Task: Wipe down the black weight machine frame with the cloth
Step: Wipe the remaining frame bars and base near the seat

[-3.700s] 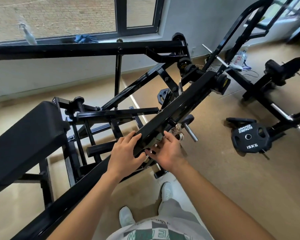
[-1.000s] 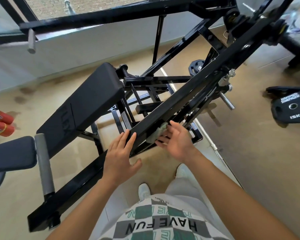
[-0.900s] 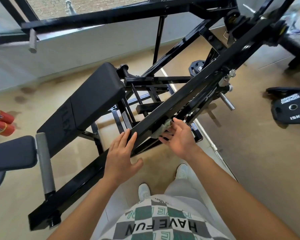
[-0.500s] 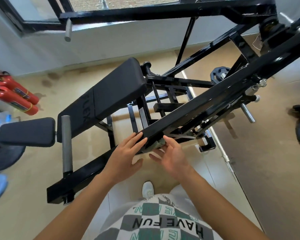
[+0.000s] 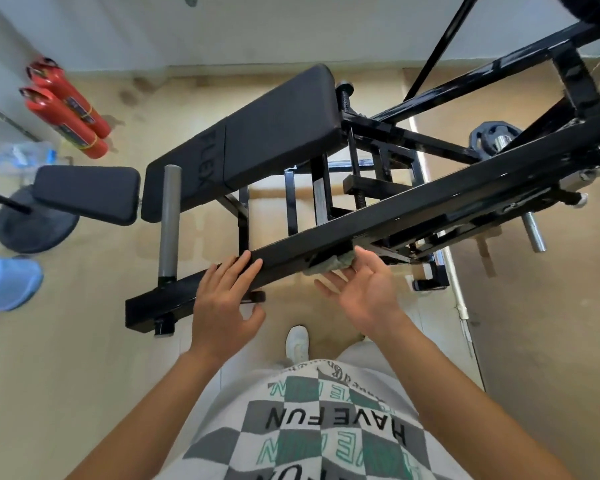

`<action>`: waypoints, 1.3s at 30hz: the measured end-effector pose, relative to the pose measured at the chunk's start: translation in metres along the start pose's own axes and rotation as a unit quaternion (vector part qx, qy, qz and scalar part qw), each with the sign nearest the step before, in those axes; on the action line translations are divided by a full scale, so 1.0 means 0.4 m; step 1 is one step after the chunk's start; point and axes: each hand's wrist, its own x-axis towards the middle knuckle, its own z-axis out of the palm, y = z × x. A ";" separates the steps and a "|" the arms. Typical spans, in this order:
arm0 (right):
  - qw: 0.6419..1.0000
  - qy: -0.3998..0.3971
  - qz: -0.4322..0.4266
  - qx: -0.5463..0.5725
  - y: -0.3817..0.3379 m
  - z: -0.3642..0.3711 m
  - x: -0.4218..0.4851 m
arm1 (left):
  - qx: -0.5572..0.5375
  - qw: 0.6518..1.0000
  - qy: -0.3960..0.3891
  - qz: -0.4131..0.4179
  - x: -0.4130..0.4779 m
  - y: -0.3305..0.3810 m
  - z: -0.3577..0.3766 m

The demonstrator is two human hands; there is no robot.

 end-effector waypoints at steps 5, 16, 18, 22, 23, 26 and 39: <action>0.995 -0.046 0.076 -0.037 0.089 0.059 -0.007 | -0.002 1.000 0.002 0.011 -0.004 -0.015 -0.001; 0.993 -0.047 0.083 0.067 -0.065 -0.062 -0.007 | 0.002 0.999 -0.017 -0.038 -0.002 0.013 -0.001; 0.993 -0.044 0.073 0.080 -0.092 -0.072 -0.002 | 0.009 0.999 -0.025 -0.044 0.001 0.021 -0.008; 0.995 -0.029 0.051 0.086 -0.099 -0.077 0.003 | 0.017 0.998 -0.040 -0.053 0.005 0.038 -0.018; 0.995 -0.024 0.043 0.084 -0.091 -0.071 0.005 | 0.016 0.997 -0.042 -0.056 0.006 0.041 -0.020; 0.996 -0.016 0.025 0.086 -0.048 -0.041 0.005 | 0.017 0.998 -0.047 -0.048 0.001 0.035 -0.020; 0.998 0.010 0.042 0.042 0.227 0.146 -0.042 | -0.010 0.993 -0.067 0.093 -0.055 -0.126 -0.107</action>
